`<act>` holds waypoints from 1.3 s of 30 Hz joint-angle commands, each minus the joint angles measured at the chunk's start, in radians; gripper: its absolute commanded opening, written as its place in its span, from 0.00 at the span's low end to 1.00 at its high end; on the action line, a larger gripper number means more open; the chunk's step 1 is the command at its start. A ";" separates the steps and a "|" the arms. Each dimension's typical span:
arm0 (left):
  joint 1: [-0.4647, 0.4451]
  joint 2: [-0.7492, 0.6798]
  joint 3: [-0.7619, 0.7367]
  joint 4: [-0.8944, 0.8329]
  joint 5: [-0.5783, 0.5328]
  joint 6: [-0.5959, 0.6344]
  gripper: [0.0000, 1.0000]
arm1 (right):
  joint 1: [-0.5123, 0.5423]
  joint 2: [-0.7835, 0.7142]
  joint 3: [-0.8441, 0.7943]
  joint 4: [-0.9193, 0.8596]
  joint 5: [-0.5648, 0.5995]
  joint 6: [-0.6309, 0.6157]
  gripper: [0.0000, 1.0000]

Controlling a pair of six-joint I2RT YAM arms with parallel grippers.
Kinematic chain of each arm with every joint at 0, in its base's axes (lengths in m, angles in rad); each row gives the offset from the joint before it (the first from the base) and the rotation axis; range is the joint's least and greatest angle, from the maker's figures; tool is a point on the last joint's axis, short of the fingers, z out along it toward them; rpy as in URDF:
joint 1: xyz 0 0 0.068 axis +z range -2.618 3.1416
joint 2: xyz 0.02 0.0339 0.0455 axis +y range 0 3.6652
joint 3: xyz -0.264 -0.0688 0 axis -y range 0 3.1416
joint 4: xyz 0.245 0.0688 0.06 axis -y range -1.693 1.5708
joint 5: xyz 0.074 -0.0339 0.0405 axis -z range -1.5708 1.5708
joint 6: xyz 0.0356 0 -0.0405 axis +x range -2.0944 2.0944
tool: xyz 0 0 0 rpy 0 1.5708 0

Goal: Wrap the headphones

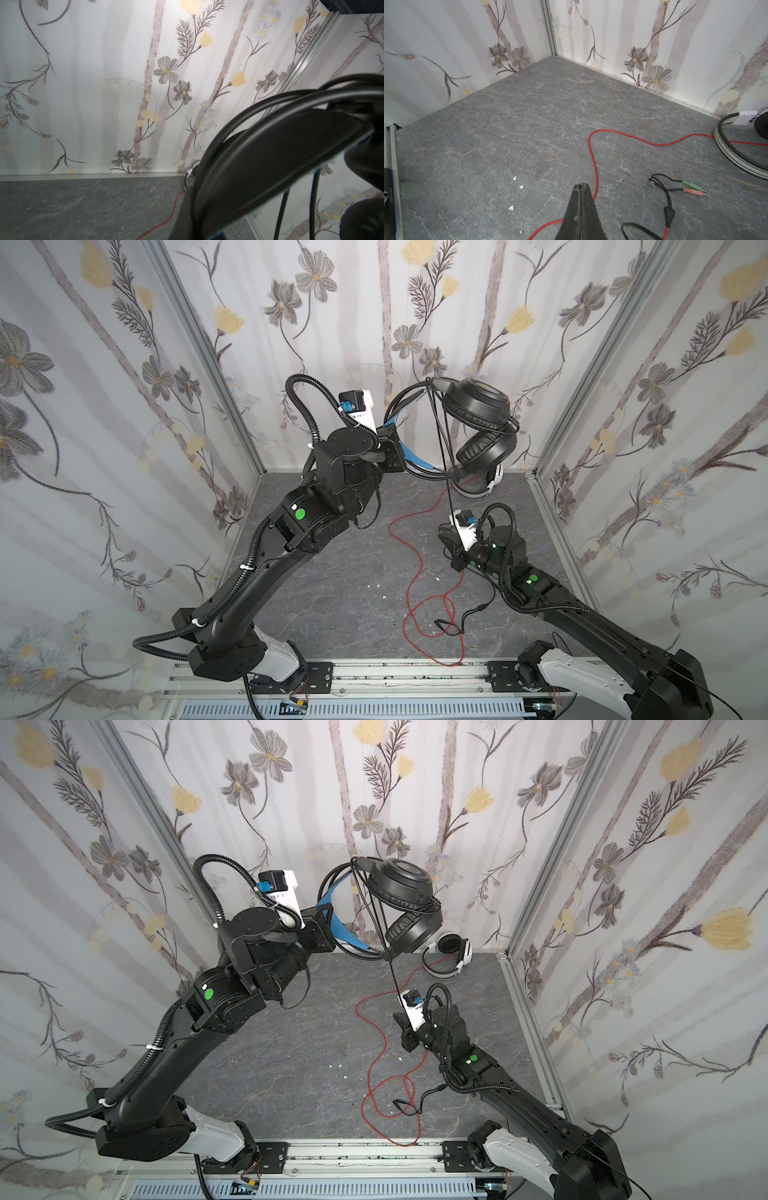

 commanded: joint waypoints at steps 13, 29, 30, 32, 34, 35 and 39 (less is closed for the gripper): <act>0.030 0.064 -0.077 0.150 -0.297 0.154 0.00 | 0.328 -0.091 0.134 -0.340 0.369 -0.129 0.00; 0.014 0.133 -0.241 0.120 -0.378 0.436 0.00 | 0.445 -0.033 0.469 -0.549 0.618 -0.359 0.00; 0.011 0.124 -0.262 0.116 -0.353 0.461 0.00 | 0.445 -0.026 0.486 -0.553 0.629 -0.380 0.00; 0.006 0.102 -0.297 0.090 -0.285 0.500 0.00 | 0.443 -0.018 0.504 -0.555 0.646 -0.411 0.00; 0.001 0.075 -0.324 0.030 -0.184 0.534 0.00 | 0.444 -0.007 0.514 -0.558 0.661 -0.440 0.00; 0.001 0.064 -0.328 -0.005 -0.133 0.542 0.00 | 0.444 -0.004 0.514 -0.558 0.669 -0.447 0.00; -0.011 0.018 -0.350 -0.182 0.019 0.591 0.00 | 0.444 0.003 0.503 -0.562 0.690 -0.485 0.00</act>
